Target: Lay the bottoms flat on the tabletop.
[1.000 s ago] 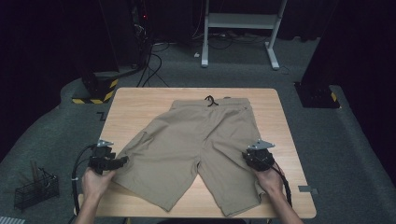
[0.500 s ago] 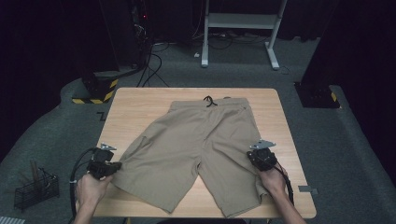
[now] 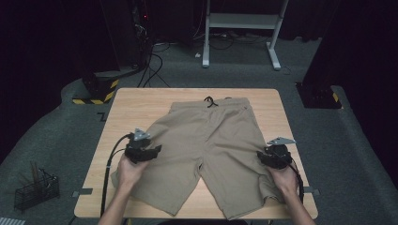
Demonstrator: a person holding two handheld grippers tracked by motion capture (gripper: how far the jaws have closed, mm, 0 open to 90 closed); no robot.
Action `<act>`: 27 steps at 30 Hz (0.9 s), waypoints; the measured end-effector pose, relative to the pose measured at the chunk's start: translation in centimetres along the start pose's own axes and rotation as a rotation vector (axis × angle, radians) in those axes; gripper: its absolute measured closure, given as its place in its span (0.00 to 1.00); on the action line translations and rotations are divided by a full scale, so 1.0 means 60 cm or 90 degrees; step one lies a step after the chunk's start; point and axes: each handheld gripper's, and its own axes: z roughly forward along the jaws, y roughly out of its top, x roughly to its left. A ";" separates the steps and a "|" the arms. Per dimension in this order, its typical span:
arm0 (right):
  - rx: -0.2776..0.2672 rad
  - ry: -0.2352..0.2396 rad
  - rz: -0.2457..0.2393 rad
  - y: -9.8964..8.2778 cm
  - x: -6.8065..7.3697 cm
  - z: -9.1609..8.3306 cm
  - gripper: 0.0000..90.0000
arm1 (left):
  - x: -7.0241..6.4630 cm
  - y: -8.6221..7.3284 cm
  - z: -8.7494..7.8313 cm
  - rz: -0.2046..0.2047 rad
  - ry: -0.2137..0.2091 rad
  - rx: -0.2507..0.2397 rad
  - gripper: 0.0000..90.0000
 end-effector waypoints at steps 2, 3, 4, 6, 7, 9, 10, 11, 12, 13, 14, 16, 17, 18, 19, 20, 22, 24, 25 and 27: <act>0.025 0.003 -0.003 -0.005 -0.007 0.004 0.78 | -0.008 0.000 0.024 -0.001 -0.007 0.004 0.48; 0.037 0.012 -0.004 -0.006 -0.012 0.008 0.88 | -0.012 -0.003 0.037 -0.002 -0.007 0.006 0.48; 0.045 0.014 -0.010 -0.007 -0.017 0.012 0.99 | -0.014 -0.006 0.044 -0.005 -0.008 0.006 0.48; 0.045 0.016 -0.016 -0.003 -0.026 0.016 1.00 | -0.018 -0.015 0.059 -0.011 -0.009 0.008 0.48; 0.046 0.011 -0.021 -0.001 -0.028 0.017 1.00 | -0.018 -0.020 0.065 -0.013 -0.007 0.012 0.48; 0.049 -0.034 -0.053 0.007 -0.031 0.018 1.00 | -0.017 -0.034 0.073 -0.013 0.001 0.012 0.48; 0.033 -0.045 -0.041 0.014 -0.041 0.014 1.00 | -0.016 -0.036 0.073 -0.014 0.004 0.007 0.48; 0.031 -0.052 -0.030 0.017 -0.048 0.014 1.00 | -0.015 -0.038 0.072 -0.020 0.005 0.002 0.48; 0.033 -0.066 -0.025 0.019 -0.056 0.016 1.00 | -0.014 -0.038 0.072 -0.023 0.003 0.001 0.48; 0.040 -0.074 -0.022 0.019 -0.063 0.019 0.99 | -0.015 -0.039 0.072 -0.023 0.006 -0.001 0.48; 0.051 -0.081 -0.014 0.017 -0.069 0.023 0.97 | -0.017 -0.041 0.072 -0.017 0.011 -0.004 0.46; 0.024 -0.072 0.015 0.013 -0.067 0.013 0.83 | -0.024 -0.048 0.073 -0.004 0.022 -0.019 0.43; 0.002 -0.057 0.021 0.012 -0.060 0.003 0.78 | -0.025 -0.050 0.072 -0.008 0.023 -0.023 0.43; -0.032 -0.033 0.014 0.012 -0.041 -0.014 0.74 | -0.026 -0.050 0.072 -0.010 0.024 -0.023 0.43; -0.049 -0.018 0.005 0.011 -0.028 -0.024 0.72 | -0.026 -0.049 0.072 -0.013 0.024 -0.022 0.42; -0.062 0.007 -0.006 0.010 -0.008 -0.035 0.69 | -0.027 -0.049 0.073 -0.013 0.025 -0.022 0.42; -0.065 0.021 -0.060 0.002 0.036 -0.048 0.68 | -0.028 -0.050 0.073 -0.013 0.026 -0.023 0.41; -0.063 0.028 -0.086 -0.008 0.066 -0.054 0.68 | -0.029 -0.050 0.072 -0.013 0.026 -0.022 0.41; -0.046 0.042 -0.080 -0.012 0.073 -0.050 0.68 | -0.029 -0.051 0.071 -0.012 0.027 -0.022 0.41; -0.012 0.036 -0.082 -0.024 0.081 -0.036 0.69 | -0.032 -0.052 0.070 -0.017 0.029 -0.023 0.41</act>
